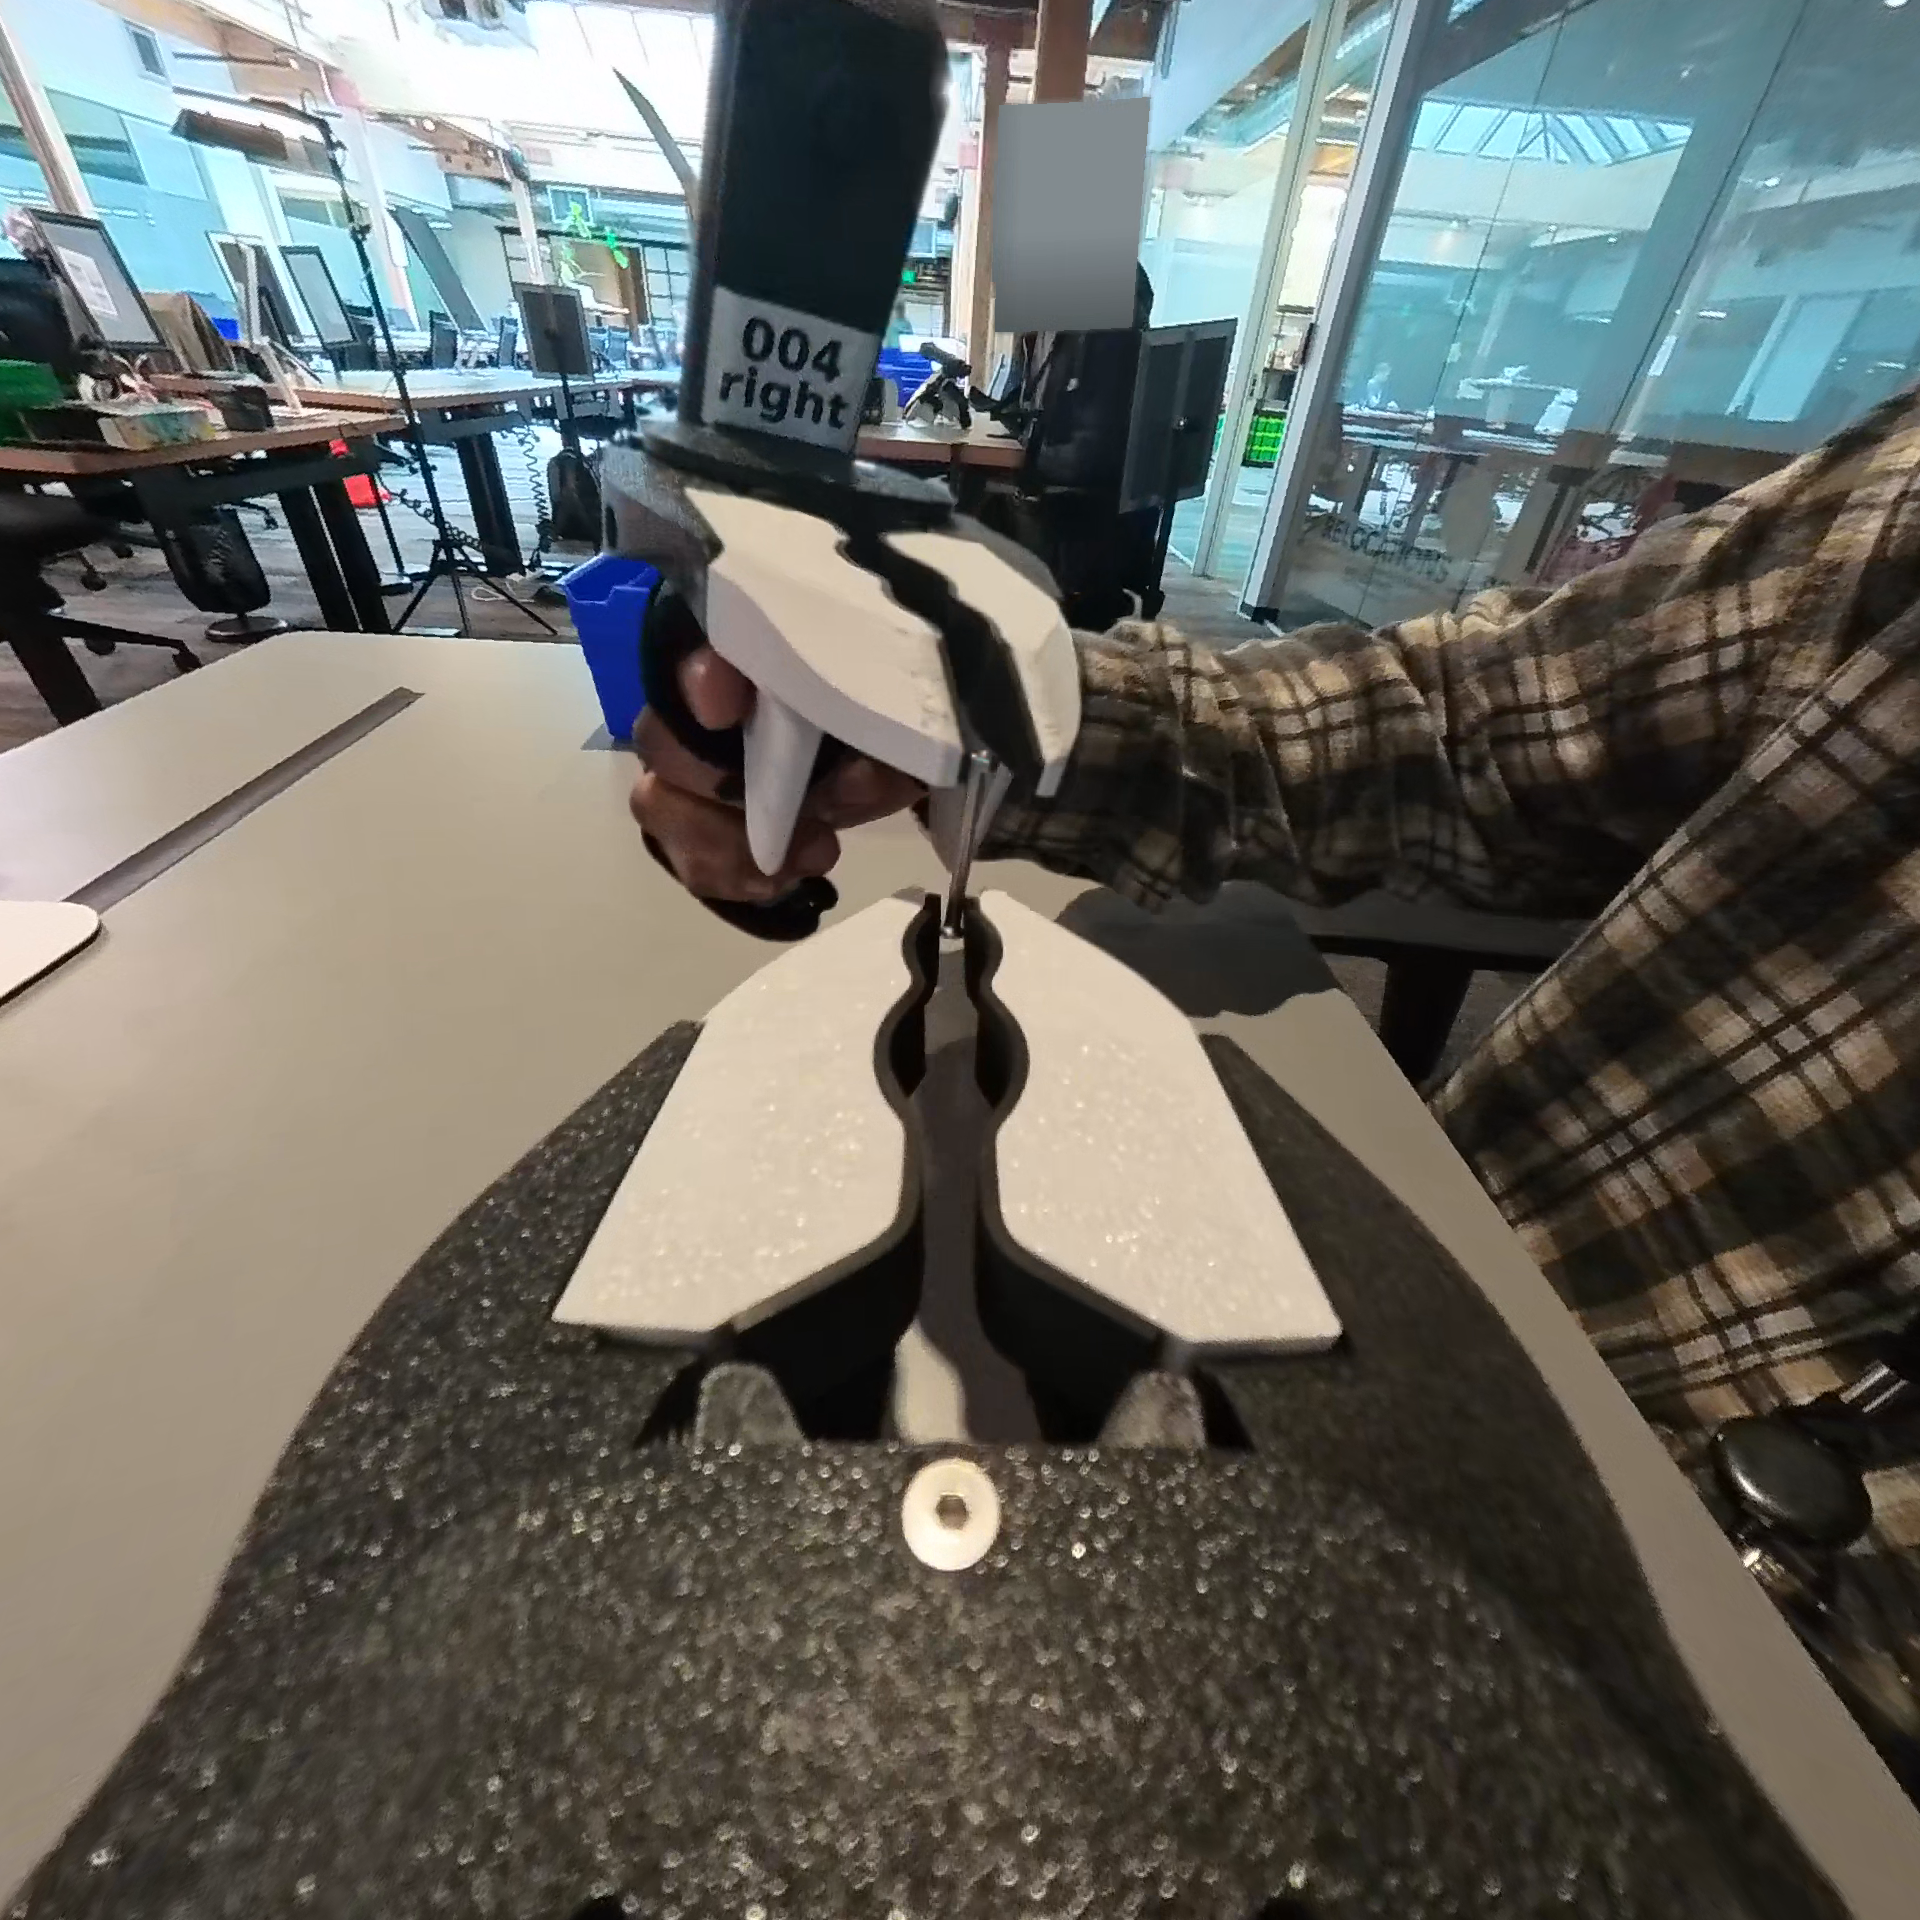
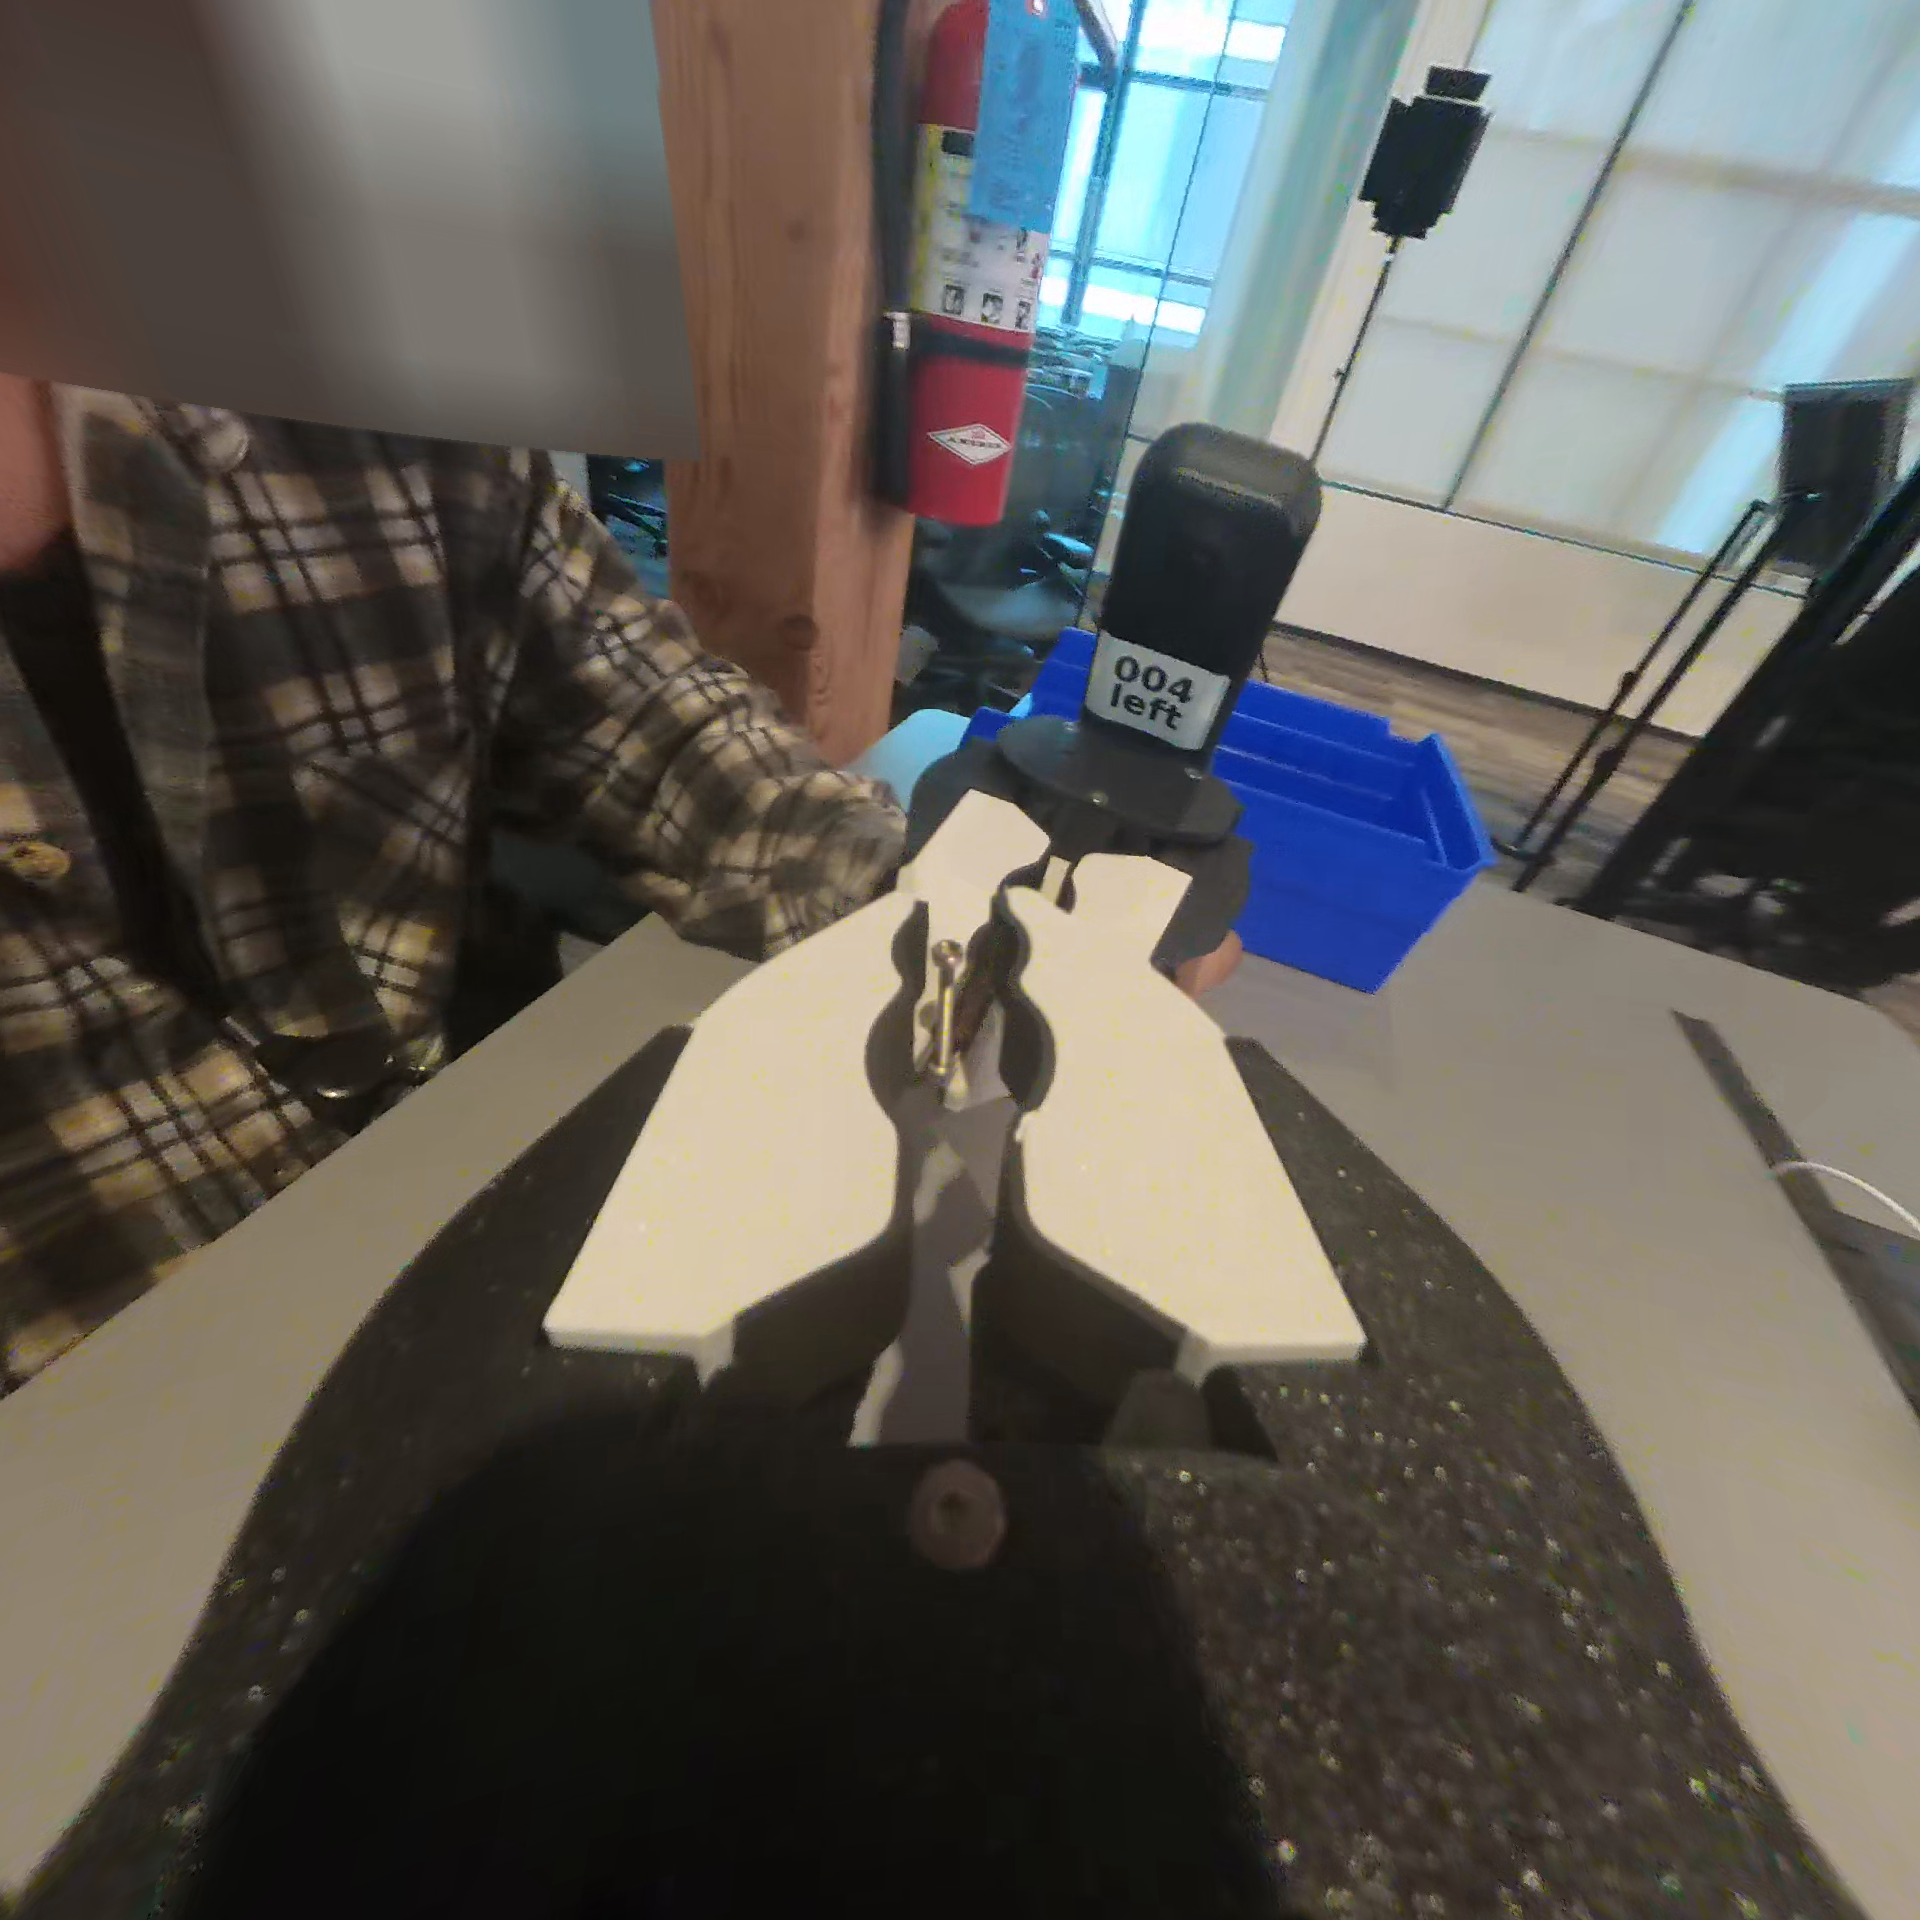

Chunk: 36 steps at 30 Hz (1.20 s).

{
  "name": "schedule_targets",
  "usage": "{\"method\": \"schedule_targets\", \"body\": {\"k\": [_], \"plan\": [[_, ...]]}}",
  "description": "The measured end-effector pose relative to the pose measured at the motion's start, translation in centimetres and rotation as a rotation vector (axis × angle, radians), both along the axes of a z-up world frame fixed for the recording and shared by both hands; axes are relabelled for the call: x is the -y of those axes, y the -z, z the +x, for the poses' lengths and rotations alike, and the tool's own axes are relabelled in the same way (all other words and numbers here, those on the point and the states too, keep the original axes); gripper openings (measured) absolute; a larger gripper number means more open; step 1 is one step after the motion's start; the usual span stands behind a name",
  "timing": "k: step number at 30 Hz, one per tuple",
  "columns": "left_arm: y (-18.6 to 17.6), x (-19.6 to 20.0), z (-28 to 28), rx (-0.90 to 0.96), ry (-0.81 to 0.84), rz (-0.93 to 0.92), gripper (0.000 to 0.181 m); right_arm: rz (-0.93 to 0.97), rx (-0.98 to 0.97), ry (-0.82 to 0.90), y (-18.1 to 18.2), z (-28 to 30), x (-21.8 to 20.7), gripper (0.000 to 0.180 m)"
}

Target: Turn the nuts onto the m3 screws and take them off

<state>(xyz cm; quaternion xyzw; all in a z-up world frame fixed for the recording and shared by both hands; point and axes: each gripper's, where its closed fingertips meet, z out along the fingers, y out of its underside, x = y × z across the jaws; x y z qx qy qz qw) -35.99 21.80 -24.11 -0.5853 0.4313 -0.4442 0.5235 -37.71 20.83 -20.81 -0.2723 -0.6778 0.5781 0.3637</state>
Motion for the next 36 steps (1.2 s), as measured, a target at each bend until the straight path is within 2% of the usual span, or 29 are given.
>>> {"method": "schedule_targets", "body": {"k": [5, 9, 13, 18, 21, 24, 30, 36], "plan": [[-0.1, 0.2, 0.0, -0.002, 0.004, 0.014, 0.004, 0.001, 0.019, -0.023, 0.6, -0.2, 0.6, 0.005], [-0.4, -0.2, -0.2, 0.003, -0.034, 0.031, 0.004, -0.016, -0.016, 0.051, 0.2, -0.5, 0.3, 0.005], [-0.6, -1.3, -1.0, -0.008, -0.149, 0.046, 0.004, -0.094, -0.095, 0.272, -0.1, -1.1, -1.2, 0.004], [0.1, -2.7, -1.5, -0.053, -0.284, 0.055, 0.003, -0.160, -0.196, 0.667, 0.4, -1.5, -3.1, 0.005], [0.9, -3.2, -1.4, -0.090, -0.318, 0.039, 0.004, -0.279, -0.238, 0.865, 1.1, -1.2, -4.0, 0.005], [1.4, -3.4, -1.2, -0.093, -0.312, 0.004, 0.004, -0.322, -0.255, 0.977, 1.5, -1.0, -4.3, 0.006], [0.9, -3.2, -1.7, -0.036, -0.259, -0.034, 0.004, -0.306, -0.263, 0.920, 0.6, -0.2, -4.4, 0.023], [0.5, -2.6, -1.4, -0.013, -0.196, -0.045, 0.004, -0.177, -0.209, 0.617, -0.5, 0.5, -3.9, 0.024]]}}
